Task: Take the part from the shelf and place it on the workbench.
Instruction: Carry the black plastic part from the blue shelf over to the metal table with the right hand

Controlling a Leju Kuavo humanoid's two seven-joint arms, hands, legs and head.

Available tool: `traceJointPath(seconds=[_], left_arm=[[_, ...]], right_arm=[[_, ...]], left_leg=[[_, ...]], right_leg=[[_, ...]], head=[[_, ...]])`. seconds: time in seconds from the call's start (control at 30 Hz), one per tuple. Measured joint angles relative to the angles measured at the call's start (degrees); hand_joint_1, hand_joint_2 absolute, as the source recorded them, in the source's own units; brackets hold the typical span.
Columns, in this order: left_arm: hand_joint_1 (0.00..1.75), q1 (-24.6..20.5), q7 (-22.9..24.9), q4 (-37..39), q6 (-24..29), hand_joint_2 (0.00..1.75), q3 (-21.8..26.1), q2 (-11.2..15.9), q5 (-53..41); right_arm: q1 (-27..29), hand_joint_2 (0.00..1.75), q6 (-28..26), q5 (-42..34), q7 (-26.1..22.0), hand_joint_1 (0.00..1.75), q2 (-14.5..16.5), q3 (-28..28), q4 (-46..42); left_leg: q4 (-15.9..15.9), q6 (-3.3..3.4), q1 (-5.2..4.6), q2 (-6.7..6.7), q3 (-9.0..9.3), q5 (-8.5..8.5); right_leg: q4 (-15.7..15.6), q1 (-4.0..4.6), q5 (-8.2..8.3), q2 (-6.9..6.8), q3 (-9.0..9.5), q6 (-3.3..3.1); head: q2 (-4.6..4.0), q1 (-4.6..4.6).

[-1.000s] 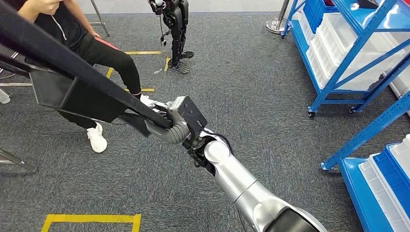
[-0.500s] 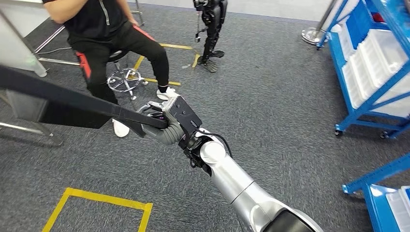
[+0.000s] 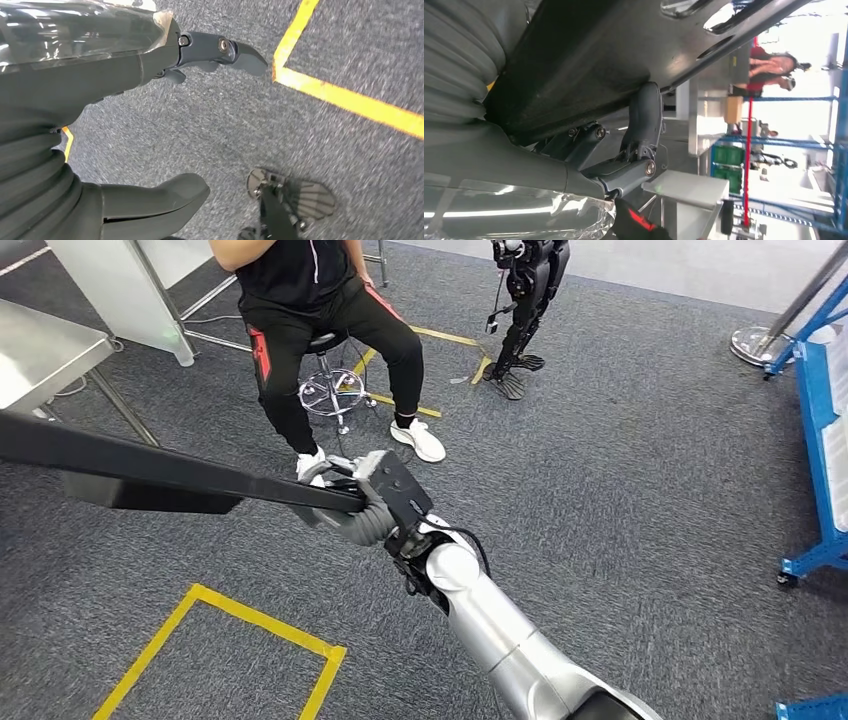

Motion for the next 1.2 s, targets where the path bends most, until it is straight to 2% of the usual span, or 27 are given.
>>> traceJointPath(seconds=[0.03,0.07,0.1,0.13,0.17,0.2,0.23,0.3,0.37,0.43,0.47,0.53,0.57,0.6,0.63,0.67,0.7,0.73,0.8,0.87,0.93,0.97,1.0,1.03,1.1,1.17,1.2], left_arm=[[0.0,0.11,-0.19,0.01,-0.74,1.75,-0.03,0.33,-0.68],[0.0,0.1,-0.28,0.01,-1.09,1.75,-0.07,0.58,-0.91],[0.0,0.01,-0.31,0.01,-1.25,1.75,-0.08,0.8,-0.98],[0.0,-0.04,-0.34,0.01,-1.32,1.75,-0.09,0.99,-0.99],[0.0,-0.02,-0.38,0.01,-1.35,1.75,-0.1,1.09,-0.98],[0.0,0.03,-0.41,0.01,-1.35,1.75,-0.1,1.22,-0.95],[0.0,0.06,-0.45,0.0,-1.33,1.75,-0.1,1.35,-0.92],[0.0,-0.1,-0.52,-0.04,-1.29,1.75,-0.1,1.62,-0.9],[0.0,-0.47,-0.57,-0.09,-1.23,1.75,-0.1,1.81,-0.85],[0.0,-0.56,-0.64,-0.1,-1.06,1.75,-0.09,1.89,-0.63],[0.0,-0.46,-0.72,-0.1,-0.96,1.75,-0.03,1.86,-0.5],[0.0,-0.46,-0.96,-0.1,-0.8,1.75,0.17,1.85,-0.31],[0.0,-0.55,-1.11,-0.1,-0.78,1.75,0.27,1.84,-0.23],[0.0,-0.65,-1.3,-0.1,-0.82,1.75,0.34,1.86,-0.17],[0.0,-0.67,-1.48,-0.1,-0.92,1.75,0.39,1.86,-0.12],[0.0,-0.59,-1.62,-0.1,-1.02,1.75,0.46,1.85,-0.09],[0.0,-0.48,-1.7,-0.1,-1.13,1.75,0.54,1.85,-0.16],[0.0,-0.39,-1.72,-0.1,-1.18,1.75,0.61,1.85,-0.28],[0.0,-0.37,-1.67,-0.1,-1.22,1.75,0.68,1.86,-0.62],[0.0,-0.37,-1.58,-0.1,-1.22,1.75,0.7,1.88,-0.85],[0.0,-0.1,-1.52,-0.09,-1.23,1.75,0.71,1.92,-0.97],[0.0,0.09,-1.51,-0.09,-1.23,1.75,0.7,1.95,-1.02],[0.0,0.23,-1.51,-0.08,-1.22,1.75,0.7,1.95,-1.07],[0.0,0.24,-1.52,-0.08,-1.22,1.75,0.7,1.96,-1.11],[0.0,0.05,-1.58,-0.08,-1.22,1.75,0.7,1.89,-1.25],[0.0,-0.04,-1.65,-0.08,-1.22,1.75,0.69,1.85,-1.41],[0.0,-0.01,-1.66,-0.08,-1.22,1.75,0.7,1.83,-1.48]], right_arm=[[1.01,1.75,-0.34,0.31,-0.18,1.75,-0.48,-0.68,-1.05],[1.4,1.75,-0.45,0.27,-0.41,1.75,-0.79,-1.04,-1.41],[1.65,1.75,-0.51,0.23,-0.55,1.75,-1.1,-1.26,-1.56],[1.93,1.75,-0.55,0.22,-0.61,1.75,-1.42,-1.48,-1.64],[2.17,1.75,-0.58,0.22,-0.62,1.75,-1.69,-1.65,-1.66],[2.32,1.75,-0.59,0.23,-0.63,1.75,-1.85,-1.79,-1.64],[2.35,1.75,-0.58,0.22,-0.67,1.75,-1.93,-1.92,-1.63],[2.09,1.75,-0.49,0.18,-0.86,1.75,-1.92,-2.12,-1.62],[1.75,1.75,-0.3,0.12,-1.08,1.75,-1.98,-2.22,-1.56],[1.34,1.75,0.17,0.03,-1.22,1.75,-1.8,-2.23,-1.39],[0.96,1.75,0.51,-0.05,-1.28,1.75,-1.6,-2.21,-1.22],[-0.19,1.75,1.15,-0.22,-1.39,1.75,-1.24,-2.15,-0.69],[-0.68,1.75,1.33,-0.31,-1.42,1.75,-1.26,-2.14,-0.34],[-0.97,1.75,1.43,-0.37,-1.39,1.75,-1.33,-2.14,0.01],[-1.04,1.75,1.4,-0.42,-1.32,1.75,-1.44,-2.15,0.34],[-1.02,1.75,1.36,-0.47,-1.22,1.75,-1.53,-2.16,0.61],[-0.98,1.75,1.25,-0.51,-1.13,1.75,-1.57,-2.17,0.77],[-0.97,1.75,1.12,-0.55,-1.08,1.75,-1.58,-2.19,0.85],[-0.98,1.75,0.8,-0.57,-1.01,1.75,-1.65,-2.23,0.84],[-0.91,1.75,0.45,-0.25,-0.89,1.75,-1.8,-2.25,0.78],[-0.83,1.75,-0.32,1.08,-0.78,1.75,-1.8,-2.25,0.55],[-0.84,1.75,-0.84,2.04,-0.75,1.75,-1.71,-2.25,0.26],[-0.87,1.75,-1.4,3.11,-0.72,1.75,-1.61,-2.24,-0.18],[-0.91,1.75,-1.81,3.94,-0.7,1.75,-1.55,-2.23,-0.7],[-0.95,1.75,-2.26,5.02,-0.64,1.75,-1.66,-2.23,-1.5],[-0.86,1.75,-2.45,5.62,-0.5,1.75,-1.86,-2.23,-1.86],[-0.81,1.75,-2.52,5.95,-0.45,1.75,-1.89,-2.23,-2.0]], left_leg=[[1.92,-0.67,-0.07,1.09,-1.04,-1.1],[5.08,-0.86,-0.18,3.19,-2.52,-2.81],[8.9,-0.99,-0.15,4.25,-4.35,-4.57],[12.39,-1.07,-0.1,4.67,-6.07,-5.83],[14.39,-1.11,-0.05,4.84,-7.1,-6.21],[14.23,-1.09,-0.03,5.03,-7.03,-5.55],[11.83,-0.99,-0.02,5.47,-5.77,-4.03],[4.11,-0.52,-0.4,8.1,-1.52,-0.94],[-0.27,0.13,-1.0,9.71,0.71,0.08],[-0.8,0.81,-1.29,8.48,0.58,0.13],[-1.02,1.15,-1.2,7.79,0.61,0.32],[-1.49,1.87,-0.77,6.43,0.83,0.79],[-1.58,2.09,-0.56,5.66,0.89,0.95],[-1.6,2.23,-0.48,4.78,0.87,1.02],[-1.59,2.29,-0.46,3.8,0.85,1.06],[-1.58,2.28,-0.44,2.81,0.84,1.08],[-1.56,2.25,-0.41,1.84,0.85,1.1],[-1.54,2.18,-0.37,0.91,0.86,1.13],[-1.38,1.8,-0.38,-0.88,0.78,1.18],[-1.27,1.14,-0.43,-2.28,0.45,1.31],[-1.47,0.43,-0.25,-3.28,0.1,1.58],[-1.41,0.16,-0.17,-3.11,-0.05,1.56],[-0.79,-0.12,-0.2,-1.98,-0.4,1.11],[0.9,-0.35,-0.27,-0.26,-1.22,0.06],[7.5,-0.74,-0.27,3.49,-4.33,-3.33],[13.63,-1.07,-0.01,4.71,-7.38,-5.5],[14.07,-1.18,0.09,4.95,-7.61,-5.15]], right_leg=[[-2.37,-0.1,0.92,-0.03,1.2,-0.68],[-2.47,-0.17,0.91,-0.83,1.3,-1.18],[-2.46,-0.01,0.81,-1.56,1.33,-1.52],[-2.46,0.13,0.72,-2.37,1.36,-1.73],[-2.45,0.22,0.64,-3.19,1.37,-1.83],[-2.45,0.27,0.58,-3.93,1.39,-1.89],[-2.44,0.29,0.52,-4.63,1.44,-1.91],[-2.41,0.62,0.29,-5.84,1.61,-1.7],[-2.41,1.12,0.02,-7.13,1.77,-1.25],[-2.53,1.33,-0.15,-8.48,1.94,-0.78],[-2.32,1.26,-0.36,-8.11,1.85,-0.5],[0.66,1.03,-1.93,-5.15,0.52,-0.29],[3.84,0.85,-3.28,-3.25,-0.99,-0.38],[7.73,0.76,-4.73,-2.15,-2.81,-0.51],[11.22,0.7,-5.79,-1.76,-4.57,-0.5],[13.16,0.65,-6.11,-1.61,-5.69,-0.3],[12.98,0.56,-5.6,-1.5,-5.83,0.07],[10.58,0.42,-4.31,-1.22,-4.87,0.56],[2.69,0.01,-1.12,0.93,-1.33,1.3],[-1.86,-0.18,0.49,2.49,0.84,1.05],[-2.27,-0.04,0.78,1.7,1.1,0.21],[-2.37,-0.13,0.93,1.18,1.15,-0.13],[-2.49,-0.27,1.06,0.58,1.23,-0.62],[-2.62,-0.45,1.11,-0.06,1.33,-1.08],[-2.67,-0.3,0.98,-1.51,1.46,-1.84],[-2.66,-0.06,0.81,-3.13,1.52,-2.06],[-2.65,-0.01,0.74,-3.91,1.55,-2.1]], head=[[0.0,-0.1],[0.0,-0.17],[0.0,-0.21],[0.0,-0.2],[0.0,-0.2],[0.0,-0.21],[0.0,-0.21],[0.0,-0.21],[0.0,-0.08],[0.0,0.04],[0.0,0.04],[0.0,0.03],[0.0,0.04],[0.0,0.04],[0.0,0.05],[0.0,0.05],[0.0,0.05],[0.0,0.05],[0.0,0.04],[0.0,0.01],[0.0,-0.01],[0.0,-0.01],[0.0,-0.15],[0.0,-0.3],[0.0,-0.6],[0.0,-0.6],[0.0,-0.6]])
